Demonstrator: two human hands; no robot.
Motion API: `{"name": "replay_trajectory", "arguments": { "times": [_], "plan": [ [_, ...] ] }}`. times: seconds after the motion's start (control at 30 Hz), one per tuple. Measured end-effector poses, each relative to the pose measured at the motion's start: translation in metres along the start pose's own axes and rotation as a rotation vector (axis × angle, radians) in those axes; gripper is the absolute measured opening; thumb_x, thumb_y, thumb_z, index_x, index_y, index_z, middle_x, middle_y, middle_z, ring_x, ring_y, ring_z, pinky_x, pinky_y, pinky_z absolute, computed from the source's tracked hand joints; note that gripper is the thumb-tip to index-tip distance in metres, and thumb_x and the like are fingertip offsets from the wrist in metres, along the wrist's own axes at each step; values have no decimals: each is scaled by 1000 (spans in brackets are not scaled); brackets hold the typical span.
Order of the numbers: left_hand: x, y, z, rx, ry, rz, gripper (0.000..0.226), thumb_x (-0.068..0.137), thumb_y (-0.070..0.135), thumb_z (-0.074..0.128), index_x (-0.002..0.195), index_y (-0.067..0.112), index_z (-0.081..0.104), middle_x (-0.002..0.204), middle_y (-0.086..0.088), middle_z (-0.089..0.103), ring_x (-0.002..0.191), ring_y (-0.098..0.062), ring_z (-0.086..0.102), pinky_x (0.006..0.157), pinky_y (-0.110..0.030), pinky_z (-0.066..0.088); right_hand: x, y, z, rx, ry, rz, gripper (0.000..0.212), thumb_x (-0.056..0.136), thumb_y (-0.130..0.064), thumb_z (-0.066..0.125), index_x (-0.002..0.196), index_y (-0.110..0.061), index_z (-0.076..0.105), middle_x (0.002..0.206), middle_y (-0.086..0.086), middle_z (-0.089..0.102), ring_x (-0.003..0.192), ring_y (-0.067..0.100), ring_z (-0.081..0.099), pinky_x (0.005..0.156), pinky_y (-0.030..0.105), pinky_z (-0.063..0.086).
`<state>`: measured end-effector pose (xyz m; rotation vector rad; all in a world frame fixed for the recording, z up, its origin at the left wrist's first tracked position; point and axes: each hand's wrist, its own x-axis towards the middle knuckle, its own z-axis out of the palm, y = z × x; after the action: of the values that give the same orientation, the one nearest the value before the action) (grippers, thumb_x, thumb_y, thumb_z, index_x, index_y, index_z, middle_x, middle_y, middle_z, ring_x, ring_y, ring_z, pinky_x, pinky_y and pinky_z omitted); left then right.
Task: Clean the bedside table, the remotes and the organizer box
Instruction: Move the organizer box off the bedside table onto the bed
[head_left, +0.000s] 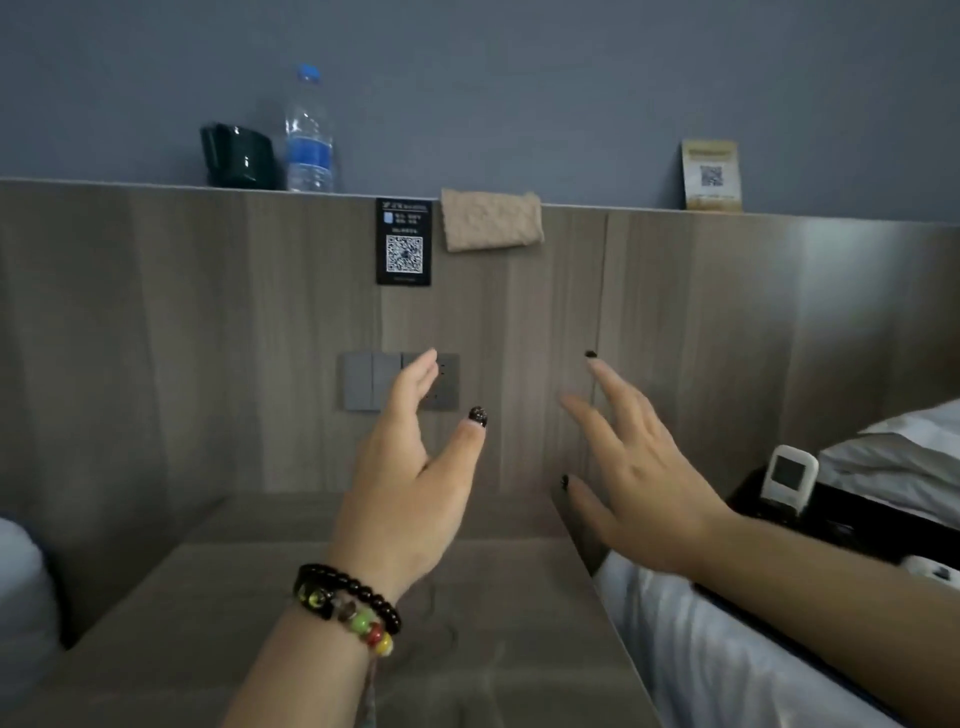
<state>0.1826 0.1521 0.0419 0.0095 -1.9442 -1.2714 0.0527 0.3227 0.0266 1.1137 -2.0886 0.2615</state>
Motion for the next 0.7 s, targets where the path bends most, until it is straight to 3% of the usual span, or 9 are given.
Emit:
{"name": "replay_trajectory", "arguments": {
  "times": [0.1,0.13,0.17,0.23,0.27,0.33,0.4,0.57,0.7],
  "plan": [
    [17,-9,-37,85,21,2,54,94,34,53,142,44,30,146,24,34,116,19,37,103,-20,33,77,-8,7,-271,-109,-62,72,90,-32,53,150,-16,17,159,17,-5,147,36,0,118,49,12],
    [20,-12,-47,139,24,-1,54,94,35,52,141,45,30,145,17,40,103,19,48,93,-20,42,102,-11,9,-329,-121,-69,69,91,-32,51,149,-16,19,159,16,-7,147,35,-3,118,49,10],
    [23,-16,-55,205,26,-12,54,94,36,52,142,45,28,143,4,47,98,7,59,85,-28,50,126,-13,11,-368,-128,-67,64,91,-32,51,147,-16,24,159,16,-6,147,35,-4,118,49,9],
    [30,-23,-70,314,7,-26,57,95,37,50,144,45,23,141,-14,48,117,-29,55,93,-46,47,168,-15,19,-412,-141,-27,59,89,-31,51,143,-15,32,159,17,-3,146,36,-3,118,49,11],
    [34,-27,-77,350,-1,-10,59,95,37,48,146,44,19,148,-9,41,129,-33,44,102,-47,41,187,-15,23,-432,-152,-7,59,89,-31,51,142,-15,34,159,18,-2,146,37,-2,117,49,12],
    [39,-34,-87,395,6,71,62,97,37,46,148,43,12,155,19,17,145,-9,18,116,-31,25,219,-13,33,-478,-168,28,59,87,-30,53,141,-15,36,158,19,1,146,38,0,117,50,14],
    [43,-38,-94,419,-2,95,62,97,37,44,148,43,7,147,33,6,140,10,1,113,-18,11,243,-5,43,-518,-198,85,58,86,-28,54,141,-18,39,158,19,0,146,39,-1,117,51,14],
    [52,-52,-101,349,4,72,61,96,38,45,147,43,14,155,29,7,142,9,3,119,-24,14,282,27,67,-611,-268,254,56,84,-30,54,139,-27,46,158,19,-9,145,41,-12,117,55,7],
    [59,-60,-106,300,16,23,60,94,40,49,145,47,18,149,34,15,134,-24,38,111,-35,35,291,47,78,-581,-232,385,71,84,-26,55,147,-15,25,158,15,-10,145,40,-11,117,57,8]
  ]
}}
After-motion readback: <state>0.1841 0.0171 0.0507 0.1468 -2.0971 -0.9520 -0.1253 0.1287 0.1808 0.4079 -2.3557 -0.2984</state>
